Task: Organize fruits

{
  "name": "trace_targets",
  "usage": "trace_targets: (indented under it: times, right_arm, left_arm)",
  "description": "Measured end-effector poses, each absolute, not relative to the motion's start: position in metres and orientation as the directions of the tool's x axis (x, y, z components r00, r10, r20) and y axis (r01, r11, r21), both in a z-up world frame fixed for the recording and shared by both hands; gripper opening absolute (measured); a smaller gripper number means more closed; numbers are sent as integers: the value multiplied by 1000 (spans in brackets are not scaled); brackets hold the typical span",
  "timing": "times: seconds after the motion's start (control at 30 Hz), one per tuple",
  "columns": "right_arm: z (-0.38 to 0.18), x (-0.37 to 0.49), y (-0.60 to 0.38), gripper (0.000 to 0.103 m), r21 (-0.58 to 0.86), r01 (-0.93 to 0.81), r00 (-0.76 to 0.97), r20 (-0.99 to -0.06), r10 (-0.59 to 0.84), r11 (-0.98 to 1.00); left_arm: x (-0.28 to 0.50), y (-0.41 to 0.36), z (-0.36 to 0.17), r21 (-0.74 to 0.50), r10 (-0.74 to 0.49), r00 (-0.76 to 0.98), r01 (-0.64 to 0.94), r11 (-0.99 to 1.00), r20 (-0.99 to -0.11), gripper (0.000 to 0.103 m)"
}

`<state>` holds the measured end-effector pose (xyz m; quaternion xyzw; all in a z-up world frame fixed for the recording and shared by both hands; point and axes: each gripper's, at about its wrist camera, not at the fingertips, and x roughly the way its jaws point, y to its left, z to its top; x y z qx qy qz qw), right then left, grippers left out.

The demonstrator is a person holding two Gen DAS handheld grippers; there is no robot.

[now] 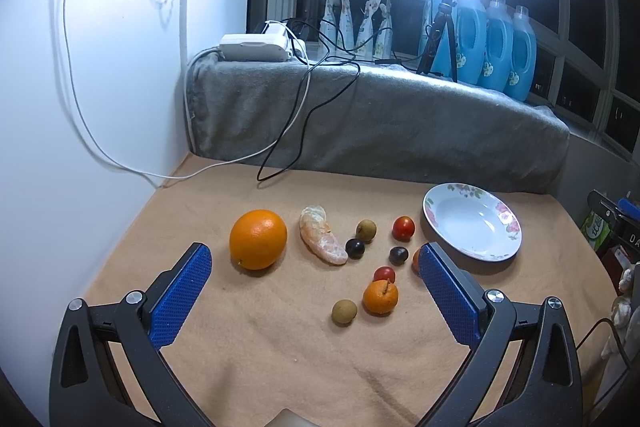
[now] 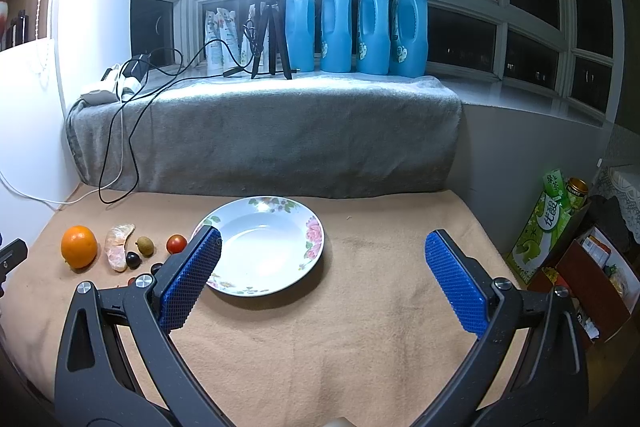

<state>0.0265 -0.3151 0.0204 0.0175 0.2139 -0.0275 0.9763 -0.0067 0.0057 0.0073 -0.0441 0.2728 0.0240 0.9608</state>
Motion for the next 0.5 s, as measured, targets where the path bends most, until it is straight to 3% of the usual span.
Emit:
trace_targets:
  times: [0.5]
  right_arm:
    - [20, 27, -314, 103, 23, 60, 906, -420, -45, 998]
  left_arm:
    - [-7, 6, 8, -72, 22, 850, -71, 995, -526, 103]
